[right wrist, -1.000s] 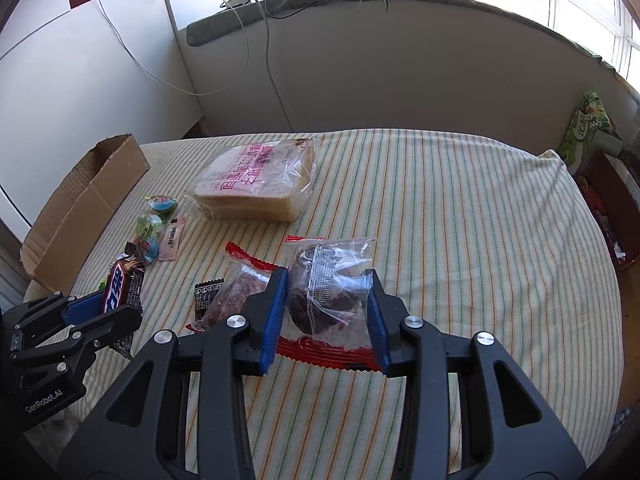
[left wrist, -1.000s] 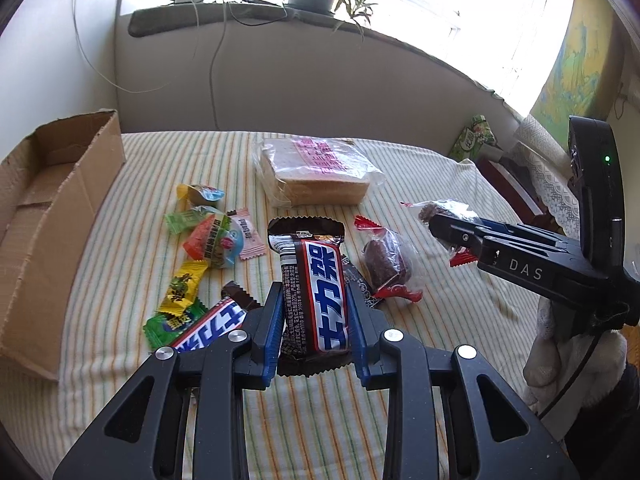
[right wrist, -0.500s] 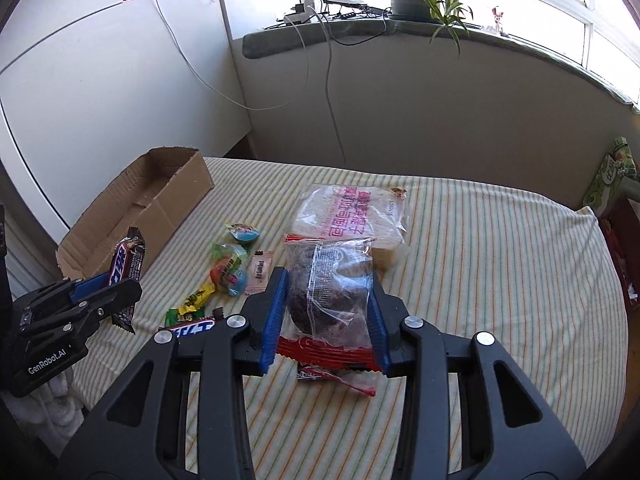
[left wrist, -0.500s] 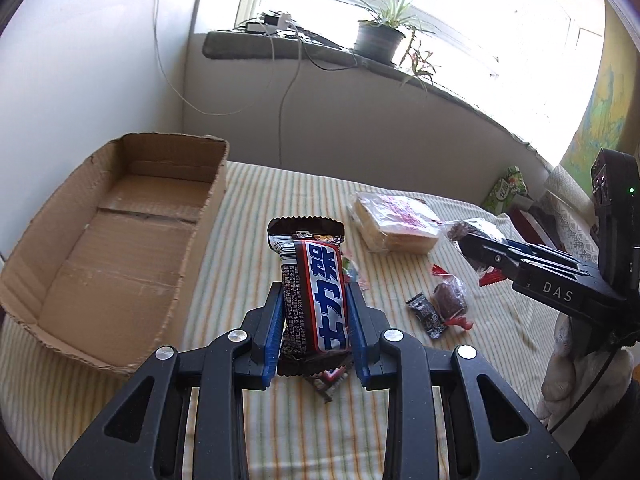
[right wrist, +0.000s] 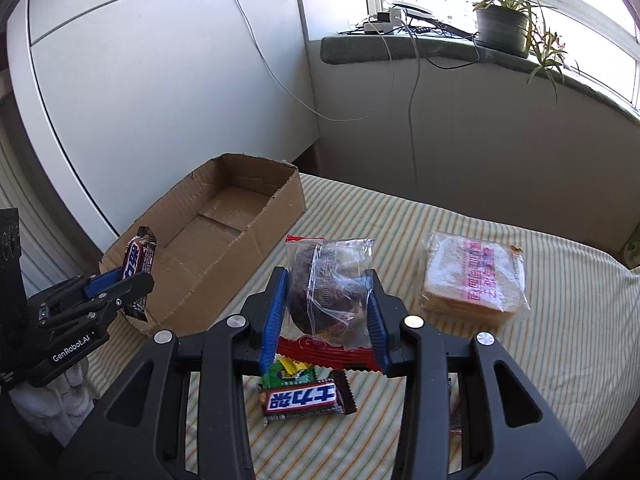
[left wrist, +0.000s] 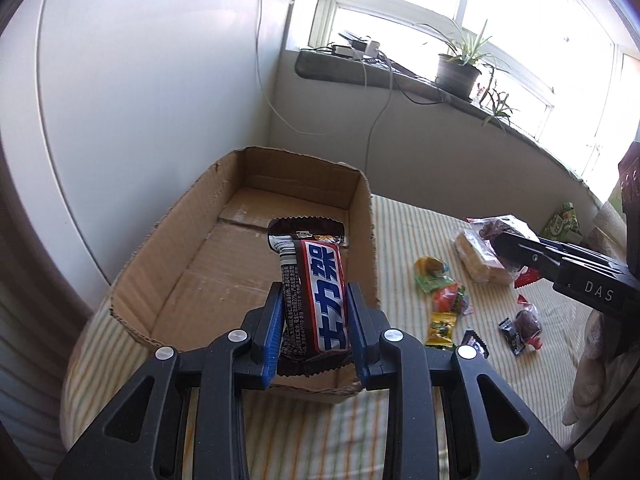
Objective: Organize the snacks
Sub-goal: 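Grasp the chocolate bar with the left tool while the right tool grasps the pastry bag, then drop the chocolate bar into the box with the left tool while the right tool drops the pastry bag, then grasp a second chocolate bar with the left tool while the right tool grasps another pastry bag, then release the chocolate bar into the box with the left tool while the right tool releases the pastry bag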
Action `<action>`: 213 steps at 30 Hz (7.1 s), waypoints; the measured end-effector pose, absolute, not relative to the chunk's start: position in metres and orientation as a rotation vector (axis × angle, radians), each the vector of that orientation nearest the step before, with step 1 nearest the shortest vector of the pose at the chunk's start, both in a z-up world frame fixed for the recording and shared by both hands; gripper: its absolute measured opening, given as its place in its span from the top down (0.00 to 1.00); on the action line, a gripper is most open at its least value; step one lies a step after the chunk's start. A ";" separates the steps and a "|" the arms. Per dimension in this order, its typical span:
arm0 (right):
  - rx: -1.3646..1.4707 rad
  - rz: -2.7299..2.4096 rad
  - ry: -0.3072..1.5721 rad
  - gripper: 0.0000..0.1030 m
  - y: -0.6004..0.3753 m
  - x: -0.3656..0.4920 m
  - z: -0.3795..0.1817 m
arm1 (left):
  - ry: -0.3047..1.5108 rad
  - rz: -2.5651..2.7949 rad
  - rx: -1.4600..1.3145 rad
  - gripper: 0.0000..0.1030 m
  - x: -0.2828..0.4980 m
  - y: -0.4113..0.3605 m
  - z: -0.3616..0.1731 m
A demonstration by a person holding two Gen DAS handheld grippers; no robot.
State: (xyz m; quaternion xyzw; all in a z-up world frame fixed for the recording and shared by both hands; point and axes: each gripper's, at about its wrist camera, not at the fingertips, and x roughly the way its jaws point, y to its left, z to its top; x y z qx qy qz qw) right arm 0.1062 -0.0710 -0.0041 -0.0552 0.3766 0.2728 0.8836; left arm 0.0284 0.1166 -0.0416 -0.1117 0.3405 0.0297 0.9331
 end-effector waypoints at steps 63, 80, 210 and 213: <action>-0.195 0.612 0.700 0.25 -0.045 0.104 0.013 | 0.664 0.079 -0.238 0.72 0.017 0.119 -0.026; -0.096 0.383 0.802 0.25 -0.203 0.104 -0.012 | 0.759 -0.160 -0.194 0.68 0.027 0.029 -0.045; -0.192 0.765 0.877 0.66 0.053 0.189 -0.031 | 0.736 -0.040 -0.155 0.74 0.045 0.118 -0.056; -0.200 0.766 0.887 0.66 0.060 0.193 -0.037 | 0.739 -0.043 -0.158 0.74 0.047 0.119 -0.057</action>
